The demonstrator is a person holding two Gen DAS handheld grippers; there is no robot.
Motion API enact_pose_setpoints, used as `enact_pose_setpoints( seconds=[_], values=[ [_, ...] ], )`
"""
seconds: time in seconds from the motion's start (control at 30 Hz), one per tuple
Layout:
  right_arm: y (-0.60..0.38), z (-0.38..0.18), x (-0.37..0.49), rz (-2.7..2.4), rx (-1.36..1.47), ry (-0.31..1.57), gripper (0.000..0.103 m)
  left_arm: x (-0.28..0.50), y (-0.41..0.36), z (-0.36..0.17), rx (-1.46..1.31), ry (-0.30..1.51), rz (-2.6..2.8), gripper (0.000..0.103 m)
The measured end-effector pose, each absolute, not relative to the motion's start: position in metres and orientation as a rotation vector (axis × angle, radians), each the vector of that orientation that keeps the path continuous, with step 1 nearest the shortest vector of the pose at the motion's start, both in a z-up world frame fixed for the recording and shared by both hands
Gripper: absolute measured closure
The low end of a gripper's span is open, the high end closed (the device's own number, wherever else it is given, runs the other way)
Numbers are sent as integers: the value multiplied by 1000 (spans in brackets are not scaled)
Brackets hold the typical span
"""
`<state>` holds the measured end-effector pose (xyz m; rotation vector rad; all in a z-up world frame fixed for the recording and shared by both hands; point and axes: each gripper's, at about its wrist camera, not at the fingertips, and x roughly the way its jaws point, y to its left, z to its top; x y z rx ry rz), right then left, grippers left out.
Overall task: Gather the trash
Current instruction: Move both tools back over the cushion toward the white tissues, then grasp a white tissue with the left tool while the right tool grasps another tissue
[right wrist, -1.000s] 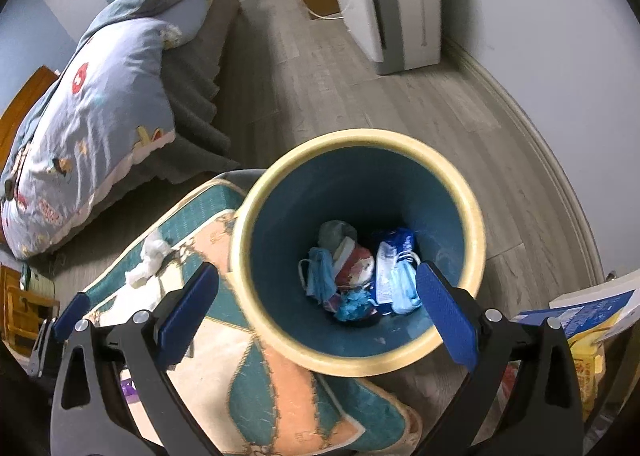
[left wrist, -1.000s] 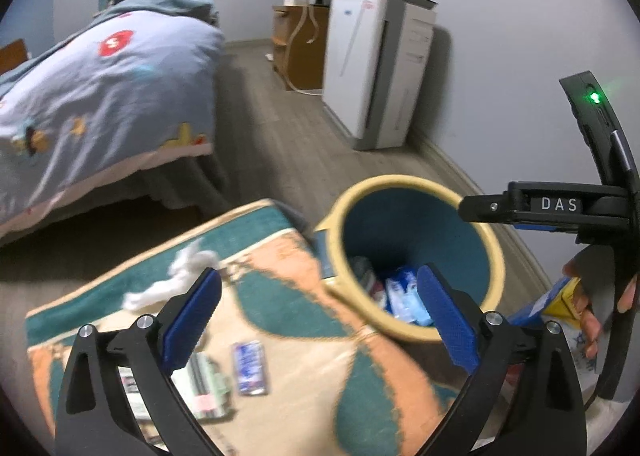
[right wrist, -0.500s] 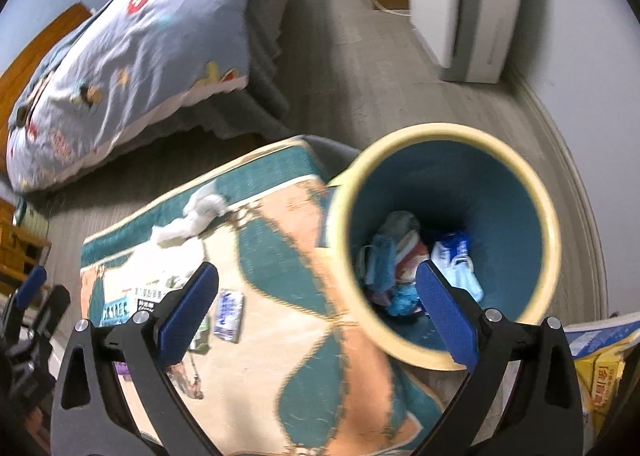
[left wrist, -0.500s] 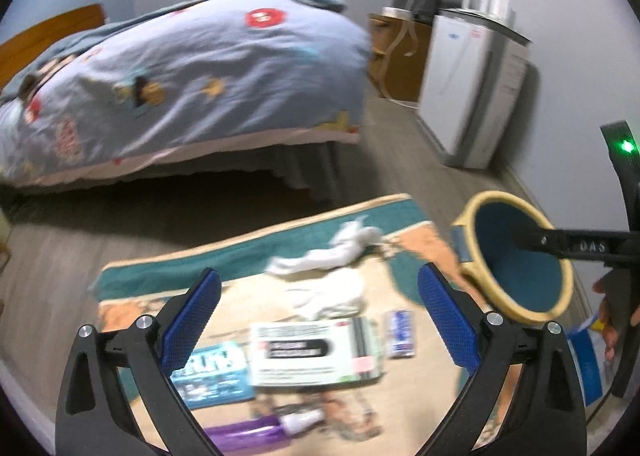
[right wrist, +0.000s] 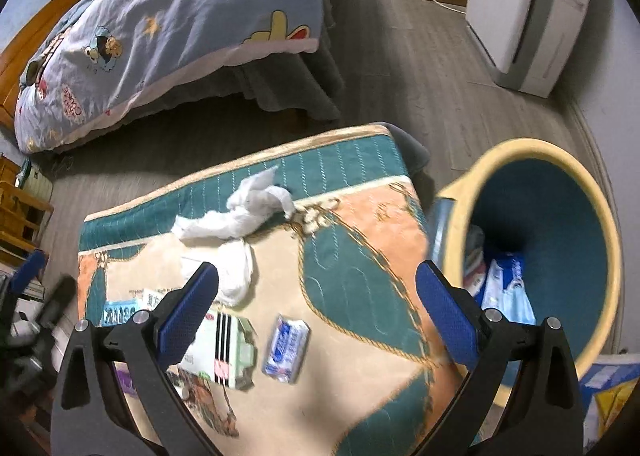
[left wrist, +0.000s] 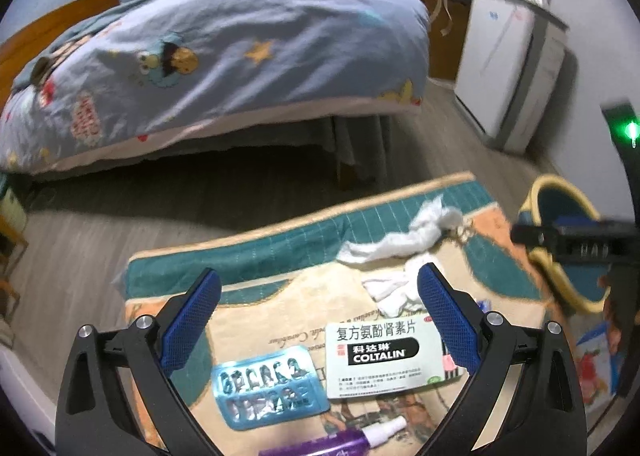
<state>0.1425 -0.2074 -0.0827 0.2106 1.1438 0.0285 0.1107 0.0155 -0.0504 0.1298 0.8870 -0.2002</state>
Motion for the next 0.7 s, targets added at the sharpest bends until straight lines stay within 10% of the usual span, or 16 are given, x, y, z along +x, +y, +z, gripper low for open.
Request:
enact_pose_setpoints(
  seconds=[0.7],
  values=[
    [-254,-122,191,-27,403,1186,6,151,-70,-142,238,1099,-399,9]
  ],
)
